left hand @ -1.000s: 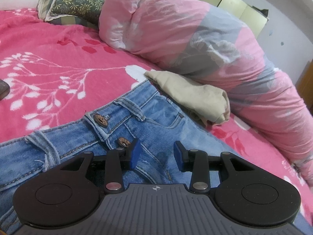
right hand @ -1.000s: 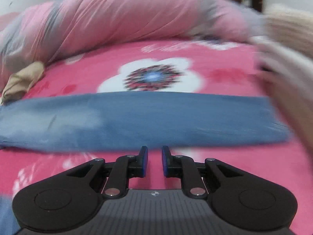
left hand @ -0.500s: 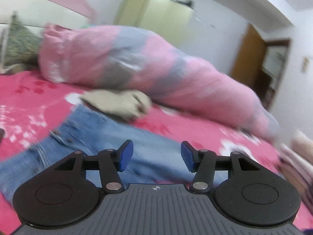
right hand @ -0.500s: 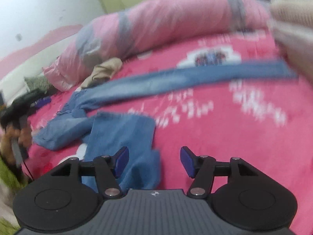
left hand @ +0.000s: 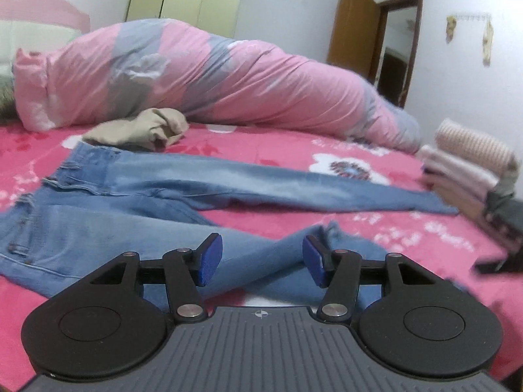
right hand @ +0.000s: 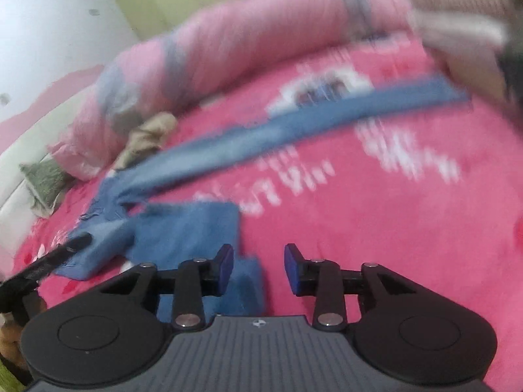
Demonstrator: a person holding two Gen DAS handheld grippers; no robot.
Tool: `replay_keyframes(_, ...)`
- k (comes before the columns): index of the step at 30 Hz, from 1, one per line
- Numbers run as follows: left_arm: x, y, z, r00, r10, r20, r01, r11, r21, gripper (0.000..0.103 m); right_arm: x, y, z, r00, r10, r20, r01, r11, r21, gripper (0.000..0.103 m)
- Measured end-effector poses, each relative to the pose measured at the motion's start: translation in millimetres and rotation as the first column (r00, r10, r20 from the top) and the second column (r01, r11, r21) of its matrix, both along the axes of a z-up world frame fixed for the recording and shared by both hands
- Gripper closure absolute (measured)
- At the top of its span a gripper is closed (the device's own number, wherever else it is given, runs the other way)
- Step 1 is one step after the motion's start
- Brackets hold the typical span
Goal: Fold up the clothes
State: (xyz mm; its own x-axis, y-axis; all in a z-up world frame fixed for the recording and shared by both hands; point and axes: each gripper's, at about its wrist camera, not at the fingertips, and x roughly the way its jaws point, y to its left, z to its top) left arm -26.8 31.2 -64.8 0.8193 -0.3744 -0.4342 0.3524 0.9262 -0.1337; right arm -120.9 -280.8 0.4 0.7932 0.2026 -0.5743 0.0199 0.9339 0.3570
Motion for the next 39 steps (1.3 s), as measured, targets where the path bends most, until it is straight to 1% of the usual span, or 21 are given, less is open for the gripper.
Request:
replay_keyframes(1, -1.0, 0.3, -1.9, 1.0, 0.008, 0.006, -0.008, 1.0, 0.023, 0.048, -2.2, 6.8, 5.8, 1.0, 0.011, 0.027, -0.01, 1.0, -0.028, 0.052)
replay_keyframes(3, -2.1, 0.2, -4.3, 1.0, 0.019, 0.011, -0.019, 0.999, 0.051, 0.048, -1.8, 38.5, 13.5, 0.99, 0.111, 0.081, -0.103, 0.989, -0.102, 0.038)
replay_keyframes(5, -4.0, 2.6, -4.2, 0.999, 0.029, 0.014, -0.03, 0.998, 0.057, 0.048, 1.8, 76.4, 13.1, 0.967, 0.231, 0.109, -0.206, 0.957, -0.203, 0.031)
replay_keyframes(6, -4.8, 4.4, -4.1, 0.999, 0.034, 0.015, -0.035, 0.998, 0.056, 0.048, 3.9, 94.8, 11.8, 0.952, 0.285, 0.115, -0.249, 0.935, -0.254, 0.029)
replay_keyframes(9, -6.9, 13.4, -3.7, 0.998, 0.063, 0.013, -0.064, 0.997, 0.041, 0.048, 18.0, 138.2, -5.7, 0.927, 0.366, 0.08, -0.306, 0.864, -0.401, 0.029)
replay_keyframes(12, -6.8, 26.4, -5.7, 0.995, 0.101, -0.021, -0.1, 0.995, 0.003, 0.048, 36.6, 159.6, -28.1, 0.935, 0.353, 0.025, -0.296, 0.82, -0.491, 0.029)
replay_keyframes(14, -7.4, 34.0, -6.4, 0.993, 0.117, -0.032, -0.118, 0.993, -0.019, 0.048, 45.5, 164.4, -37.4, 0.942, 0.337, -0.001, -0.29, 0.808, -0.513, 0.033)
replay_keyframes(16, -6.9, 39.8, -6.9, 0.991, 0.128, -0.04, -0.13, 0.991, -0.035, 0.048, 53.8, 168.5, -46.3, 0.948, 0.318, -0.025, -0.282, 0.797, -0.534, 0.044)
replay_keyframes(18, -6.1, 43.2, -7.6, 0.989, 0.138, -0.045, -0.14, 0.989, -0.044, 0.048, 56.9, 167.8, -51.6, 0.958, 0.287, -0.021, -0.252, 0.801, -0.542, 0.06)
replay_keyframes(19, -6.0, 44.2, -8.1, 0.989, 0.142, -0.047, -0.145, 0.988, -0.047, 0.048, 58.2, 165.9, -53.5, 0.961, 0.275, -0.02, -0.242, 0.807, -0.538, 0.065)
replay_keyframes(20, -6.1, 44.8, -8.7, 0.988, 0.145, -0.048, -0.148, 0.988, -0.051, 0.048, 58.9, 163.9, -53.9, 0.964, 0.267, -0.02, -0.237, 0.815, -0.53, 0.079)
replay_keyframes(21, -6.0, 45.3, -9.1, 0.988, 0.145, -0.051, -0.147, 0.988, -0.054, 0.048, 58.0, 160.3, -52.2, 0.966, 0.258, -0.013, -0.228, 0.827, -0.514, 0.088)
replay_keyframes(22, -5.7, 45.9, -9.4, 0.988, 0.143, -0.053, -0.146, 0.988, -0.057, 0.048, 57.1, 156.7, -50.5, 0.969, 0.248, -0.007, -0.218, 0.839, -0.498, 0.091)
replay_keyframes(24, -5.1, 46.8, -10.5, 0.989, 0.139, -0.057, -0.143, 0.988, -0.062, 0.048, 53.7, 147.7, -44.4, 0.975, 0.223, 0.018, -0.189, 0.866, -0.462, 0.1)
replay_keyframes(25, -4.7, 47.1, -11.2, 0.989, 0.137, -0.059, -0.141, 0.988, -0.063, 0.048, 51.1, 141.7, -39.9, 0.978, 0.207, 0.036, -0.171, 0.883, -0.438, 0.101)
replay_keyframes(29, -2.7, 45.1, -14.3, 0.99, 0.123, -0.066, -0.127, 0.99, -0.066, 0.048, 37.5, 103.5, -13.7, 0.983, 0.128, 0.13, -0.09, 0.959, -0.267, 0.101)
replay_keyframes(32, -1.6, 41.5, -14.6, 0.992, 0.107, -0.064, -0.111, 0.992, -0.064, 0.048, 24.5, 59.5, 13.5, 0.971, 0.068, 0.23, -0.042, 0.992, -0.117, 0.102)
replay_keyframes(34, -1.4, 38.9, -14.7, 0.993, 0.1, -0.062, -0.104, 0.993, -0.063, 0.048, 15.3, 27.2, 29.5, 0.953, 0.018, 0.304, -0.015, 1.0, -0.011, 0.102)
replay_keyframes(35, -0.9, 37.7, -14.7, 0.993, 0.098, -0.063, -0.101, 0.993, -0.061, 0.048, 8.4, 8.8, 36.5, 0.936, -0.017, 0.351, 0.002, 0.999, 0.043, 0.102)
replay_keyframes(37, 0.2, 35.3, -14.9, 0.993, 0.095, -0.067, -0.099, 0.993, -0.061, 0.048, -5.6, -26.9, 49.6, 0.894, -0.089, 0.438, 0.026, 0.989, 0.147, 0.101)
replay_keyframes(39, 1.0, 33.4, -15.3, 0.993, 0.093, -0.071, -0.098, 0.993, -0.06, 0.048, -21.7, -57.3, 53.4, 0.843, -0.151, 0.516, 0.037, 0.974, 0.224, 0.102)
